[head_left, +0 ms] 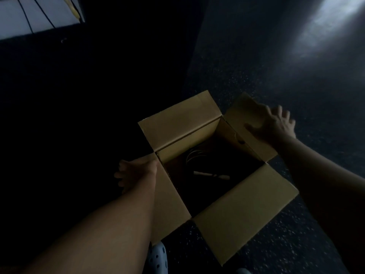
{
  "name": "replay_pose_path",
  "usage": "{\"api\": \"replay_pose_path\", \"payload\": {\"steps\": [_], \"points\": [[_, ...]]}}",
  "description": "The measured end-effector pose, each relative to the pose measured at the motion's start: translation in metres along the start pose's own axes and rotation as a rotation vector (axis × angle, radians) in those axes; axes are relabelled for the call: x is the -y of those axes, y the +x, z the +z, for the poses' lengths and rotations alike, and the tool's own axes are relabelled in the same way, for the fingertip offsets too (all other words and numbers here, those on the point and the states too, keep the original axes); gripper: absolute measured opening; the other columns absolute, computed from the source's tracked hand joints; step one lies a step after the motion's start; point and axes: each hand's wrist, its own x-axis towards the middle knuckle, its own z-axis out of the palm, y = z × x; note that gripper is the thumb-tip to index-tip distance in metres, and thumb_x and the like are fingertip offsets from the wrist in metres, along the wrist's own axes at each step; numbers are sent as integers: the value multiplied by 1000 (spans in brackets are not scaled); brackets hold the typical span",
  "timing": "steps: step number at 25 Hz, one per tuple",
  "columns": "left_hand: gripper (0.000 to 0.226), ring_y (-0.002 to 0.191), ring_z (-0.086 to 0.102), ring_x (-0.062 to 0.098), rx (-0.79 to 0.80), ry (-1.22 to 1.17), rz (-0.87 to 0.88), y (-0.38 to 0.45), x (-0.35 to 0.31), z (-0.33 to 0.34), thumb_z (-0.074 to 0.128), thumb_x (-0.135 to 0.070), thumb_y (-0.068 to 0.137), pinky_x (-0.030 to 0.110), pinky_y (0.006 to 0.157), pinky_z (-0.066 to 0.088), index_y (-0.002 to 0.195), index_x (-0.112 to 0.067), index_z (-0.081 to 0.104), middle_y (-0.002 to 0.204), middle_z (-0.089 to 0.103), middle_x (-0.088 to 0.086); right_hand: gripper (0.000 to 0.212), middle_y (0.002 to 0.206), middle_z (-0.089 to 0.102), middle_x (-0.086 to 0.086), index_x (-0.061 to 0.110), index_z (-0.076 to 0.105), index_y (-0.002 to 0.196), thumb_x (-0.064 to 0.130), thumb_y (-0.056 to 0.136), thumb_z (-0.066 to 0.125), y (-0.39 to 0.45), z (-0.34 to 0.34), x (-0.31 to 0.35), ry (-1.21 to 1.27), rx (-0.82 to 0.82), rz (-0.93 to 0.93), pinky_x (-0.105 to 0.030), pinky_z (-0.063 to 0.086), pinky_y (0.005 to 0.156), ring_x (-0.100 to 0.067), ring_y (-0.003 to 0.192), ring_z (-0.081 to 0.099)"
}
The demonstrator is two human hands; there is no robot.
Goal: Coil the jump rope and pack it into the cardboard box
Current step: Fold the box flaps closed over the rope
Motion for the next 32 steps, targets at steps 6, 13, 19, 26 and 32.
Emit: {"api": "replay_pose_path", "payload": {"steps": [6, 13, 19, 26, 32], "points": [[86, 124, 47, 46, -148, -154, 394, -70, -29, -6, 69, -28, 82, 56, 90, 49, 153, -20, 21, 146, 39, 22, 90, 155, 29, -16, 26, 23, 158, 63, 86, 63, -41, -13, 42, 157, 96, -69, -57, 42, 107, -42, 137, 35], [61, 137, 38, 36, 18, 186, 824, -83, -23, 51, 46, -34, 98, 46, 103, 39, 153, -14, 30, 157, 33, 16, 65, 149, 37, -12, 23, 47, 146, 65, 97, 42, -66, 37, 69, 241, 136, -168, -51, 42, 105, -34, 134, 39], [75, 155, -7, 28, 183, 450, 902, -56, 9, 100, 44, -41, 97, 49, 124, 0, 161, -25, 8, 170, -8, 8, 84, 172, 4, -9, 24, 15, 162, 69, 95, 38, -73, 111, 64, 127, 199, -292, -57, 12, 124, -35, 157, 1], [83, 154, -7, 34, 96, 645, 955, -46, 4, 106, 39, -58, 91, 56, 121, -1, 161, -24, 11, 169, -5, 13, 92, 170, -18, -10, 21, -5, 163, 72, 95, 29, -75, 127, 67, 21, 236, -266, -58, -2, 125, -34, 155, -18], [83, 153, 9, 36, 100, 665, 1031, -49, -26, 65, 53, -58, 90, 54, 122, 12, 158, -24, 20, 167, 13, 12, 90, 172, -4, -9, 26, 0, 163, 74, 94, 33, -83, 87, 68, 94, 245, -253, -58, 10, 125, -34, 158, 1]]}}
